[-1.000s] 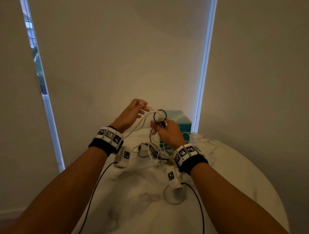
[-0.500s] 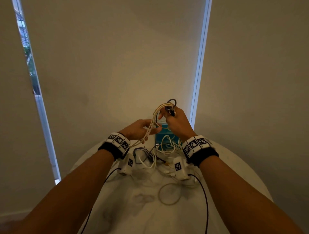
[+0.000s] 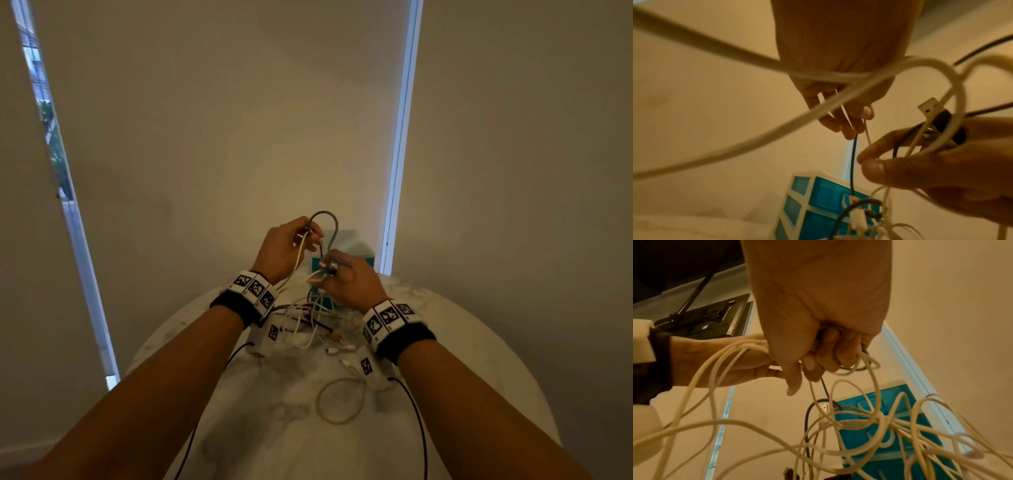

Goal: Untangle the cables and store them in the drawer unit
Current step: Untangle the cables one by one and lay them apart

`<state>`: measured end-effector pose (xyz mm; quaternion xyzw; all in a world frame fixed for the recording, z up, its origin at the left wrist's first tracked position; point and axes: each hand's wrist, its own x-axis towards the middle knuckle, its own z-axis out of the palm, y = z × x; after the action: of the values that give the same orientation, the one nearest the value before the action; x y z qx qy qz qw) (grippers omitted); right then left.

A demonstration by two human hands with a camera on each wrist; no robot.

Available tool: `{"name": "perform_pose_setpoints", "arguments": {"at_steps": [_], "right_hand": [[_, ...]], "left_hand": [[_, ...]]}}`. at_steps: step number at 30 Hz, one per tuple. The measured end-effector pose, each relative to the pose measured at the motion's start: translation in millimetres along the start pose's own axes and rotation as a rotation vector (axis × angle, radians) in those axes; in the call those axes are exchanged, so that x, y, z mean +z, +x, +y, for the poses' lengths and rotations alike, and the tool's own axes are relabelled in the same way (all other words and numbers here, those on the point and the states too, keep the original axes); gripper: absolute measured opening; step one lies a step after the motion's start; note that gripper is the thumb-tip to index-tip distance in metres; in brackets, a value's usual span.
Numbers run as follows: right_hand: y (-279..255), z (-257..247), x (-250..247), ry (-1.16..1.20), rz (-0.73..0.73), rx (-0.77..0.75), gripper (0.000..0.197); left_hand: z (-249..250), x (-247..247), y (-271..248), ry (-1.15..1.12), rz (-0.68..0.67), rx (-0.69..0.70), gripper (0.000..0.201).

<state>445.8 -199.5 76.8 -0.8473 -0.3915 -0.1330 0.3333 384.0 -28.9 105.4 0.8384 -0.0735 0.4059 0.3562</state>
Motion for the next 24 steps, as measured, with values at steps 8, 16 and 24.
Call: {"name": "perform_pose_setpoints", "arguments": {"at_steps": [8, 16, 24], "right_hand": [[9, 6, -5, -0.208, 0.172, 0.009, 0.05], [25, 6, -1, 0.07, 0.13, 0.071, 0.013], [30, -11, -39, 0.483, 0.273, -0.023, 0.021]], "left_hand": [[13, -8, 3, -0.128, 0.02, 0.048, 0.018], [31, -10, 1, -0.356, 0.015, -0.009, 0.015], [-8, -3, -6, -0.13, -0.298, -0.274, 0.057]]}}
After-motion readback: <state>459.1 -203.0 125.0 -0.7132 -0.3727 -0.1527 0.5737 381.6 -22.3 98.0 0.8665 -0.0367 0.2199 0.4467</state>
